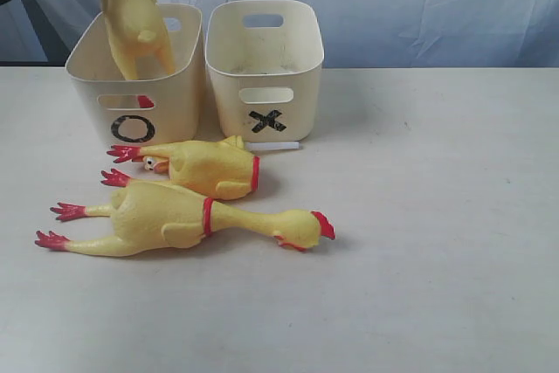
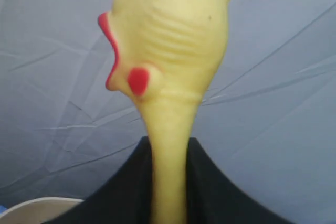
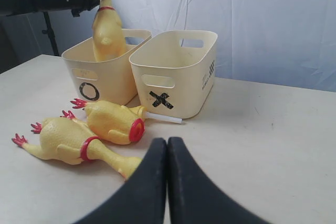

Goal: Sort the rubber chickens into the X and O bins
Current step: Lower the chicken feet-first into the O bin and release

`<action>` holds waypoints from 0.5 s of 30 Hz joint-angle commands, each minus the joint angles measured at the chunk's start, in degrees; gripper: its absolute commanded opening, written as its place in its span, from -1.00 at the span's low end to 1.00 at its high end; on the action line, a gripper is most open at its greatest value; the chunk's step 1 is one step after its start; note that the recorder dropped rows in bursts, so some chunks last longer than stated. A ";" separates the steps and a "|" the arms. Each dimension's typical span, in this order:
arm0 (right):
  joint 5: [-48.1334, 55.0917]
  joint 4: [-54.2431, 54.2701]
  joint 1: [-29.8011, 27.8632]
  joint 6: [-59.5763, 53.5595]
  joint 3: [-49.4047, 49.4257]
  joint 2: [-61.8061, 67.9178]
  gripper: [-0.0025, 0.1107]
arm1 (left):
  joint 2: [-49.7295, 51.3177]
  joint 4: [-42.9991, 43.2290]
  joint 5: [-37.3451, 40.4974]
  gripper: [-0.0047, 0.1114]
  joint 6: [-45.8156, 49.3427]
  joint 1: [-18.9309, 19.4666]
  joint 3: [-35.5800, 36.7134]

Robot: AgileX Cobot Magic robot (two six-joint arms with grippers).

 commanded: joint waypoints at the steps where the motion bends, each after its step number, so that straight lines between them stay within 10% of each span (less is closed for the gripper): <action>1: -0.67 0.10 0.10 -0.37 -0.32 -0.09 -0.96 | -0.23 4.74 -1.27 -0.92 -0.56 -1.48 -0.56; 15: -0.67 0.10 0.10 -0.37 -0.32 -0.09 -0.96 | -0.23 13.92 -7.57 -0.92 -6.55 -2.56 -0.18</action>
